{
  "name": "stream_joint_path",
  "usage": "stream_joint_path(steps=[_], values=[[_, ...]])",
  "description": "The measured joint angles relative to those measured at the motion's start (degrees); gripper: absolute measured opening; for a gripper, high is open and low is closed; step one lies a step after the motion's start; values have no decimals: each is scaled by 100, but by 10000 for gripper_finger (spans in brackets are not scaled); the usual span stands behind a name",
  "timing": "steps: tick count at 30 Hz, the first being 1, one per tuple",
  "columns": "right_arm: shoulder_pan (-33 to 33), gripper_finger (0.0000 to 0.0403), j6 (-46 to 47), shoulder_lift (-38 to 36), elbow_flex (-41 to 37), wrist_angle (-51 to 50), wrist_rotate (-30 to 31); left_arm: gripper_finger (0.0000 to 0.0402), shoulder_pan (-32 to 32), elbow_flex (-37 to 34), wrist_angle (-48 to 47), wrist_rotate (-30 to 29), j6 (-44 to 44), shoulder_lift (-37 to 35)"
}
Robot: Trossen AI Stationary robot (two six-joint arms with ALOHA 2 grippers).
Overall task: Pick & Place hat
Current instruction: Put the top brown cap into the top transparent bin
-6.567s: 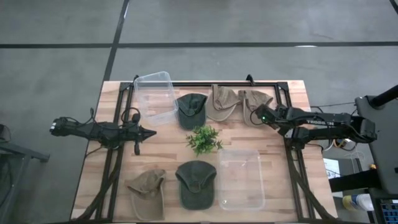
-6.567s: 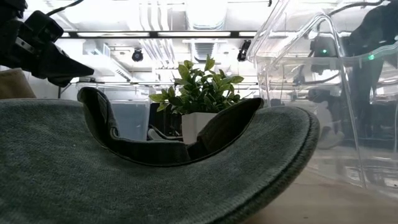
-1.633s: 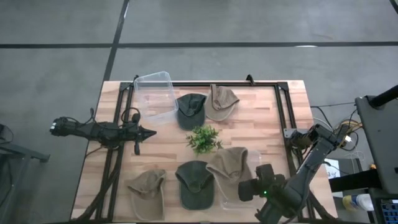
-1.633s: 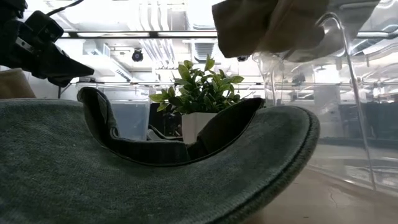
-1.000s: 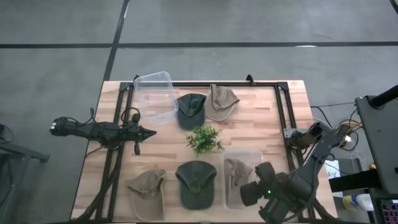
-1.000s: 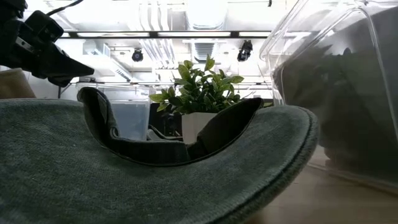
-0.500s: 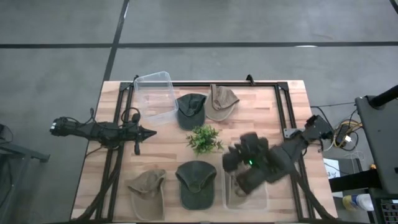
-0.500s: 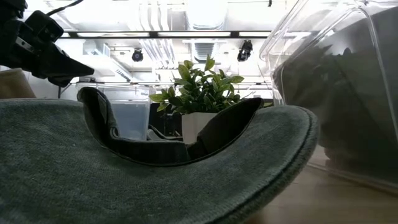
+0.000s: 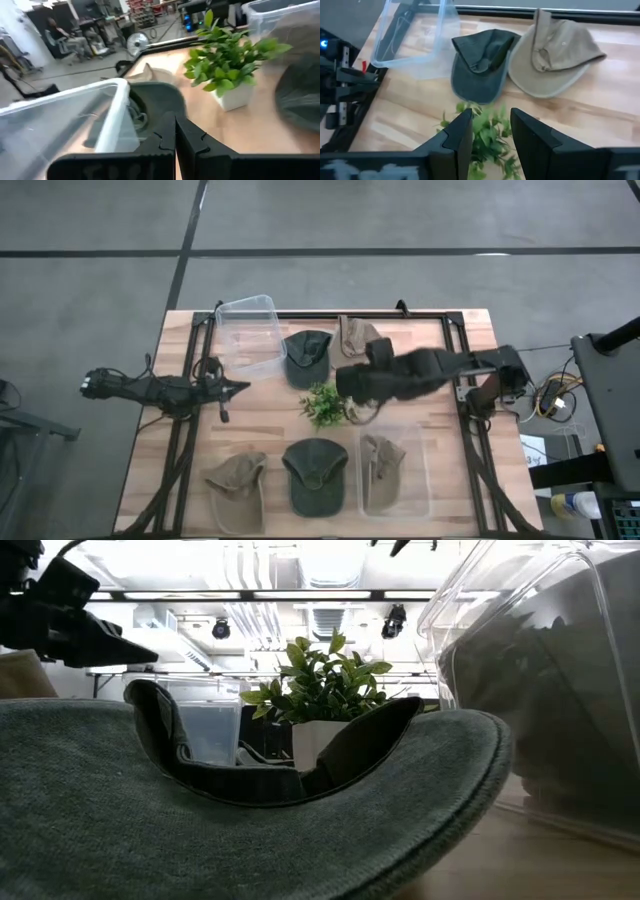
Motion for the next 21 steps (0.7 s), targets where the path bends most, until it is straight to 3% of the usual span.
stream_joint_path(steps=[6,9,15,21], values=[[-469,121,-514,-33,0,204,-448,0,0,-7,88,40,-504,0],[-677,118,-620,-33,0,205,-649,0,-1,-47,482,460,-2154,3],[-897,120,-845,-33,-13,194,-935,0,0,-28,1429,497,-4931,0],[-1118,116,-999,-33,-18,96,-983,0,0,-22,1754,499,-6418,0]])
